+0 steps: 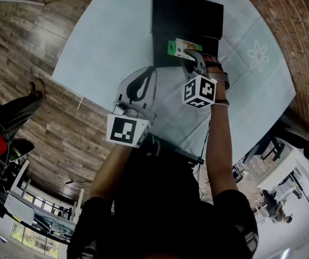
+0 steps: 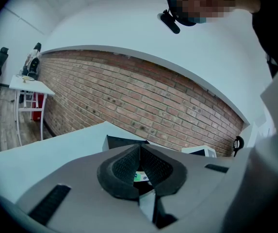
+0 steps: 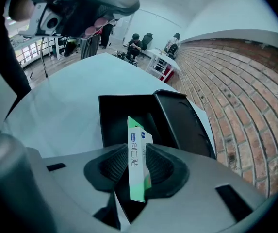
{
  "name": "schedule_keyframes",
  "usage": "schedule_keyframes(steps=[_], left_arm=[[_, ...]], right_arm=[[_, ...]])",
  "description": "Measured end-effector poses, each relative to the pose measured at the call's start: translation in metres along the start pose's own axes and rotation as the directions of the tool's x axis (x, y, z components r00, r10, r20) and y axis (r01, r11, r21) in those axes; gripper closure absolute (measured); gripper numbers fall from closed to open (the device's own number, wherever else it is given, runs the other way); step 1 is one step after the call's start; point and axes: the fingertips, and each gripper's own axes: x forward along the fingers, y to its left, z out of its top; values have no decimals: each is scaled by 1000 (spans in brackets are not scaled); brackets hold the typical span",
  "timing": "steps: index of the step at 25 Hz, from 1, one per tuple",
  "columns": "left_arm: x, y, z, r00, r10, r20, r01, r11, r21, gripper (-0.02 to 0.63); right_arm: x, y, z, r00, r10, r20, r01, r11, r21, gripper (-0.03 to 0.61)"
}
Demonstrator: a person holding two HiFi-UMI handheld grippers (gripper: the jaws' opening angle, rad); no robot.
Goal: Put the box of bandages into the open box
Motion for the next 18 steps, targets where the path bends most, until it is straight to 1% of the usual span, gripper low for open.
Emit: schedule_keyframes(steps=[4, 8, 13, 18], left_arm=[[-3, 1, -5, 1000, -2, -19, 2, 1000, 16, 577], [-3, -1, -4, 1000, -1, -13, 1, 1000, 5, 577], [-5, -3, -2, 1000, 3, 2, -3, 1000, -11, 577], [-9, -9, -8, 1000, -4, -21, 5, 1000, 20, 577]], right_arm=[[-2, 0, 0, 1000, 16, 5, -16, 999, 39, 453], [-8, 1, -1, 999, 28, 25, -29, 996, 79, 453], [-12, 2, 0, 999, 27, 36, -30, 995, 94, 454], [-20, 3, 0, 999, 17, 51, -23, 993, 119, 456]])
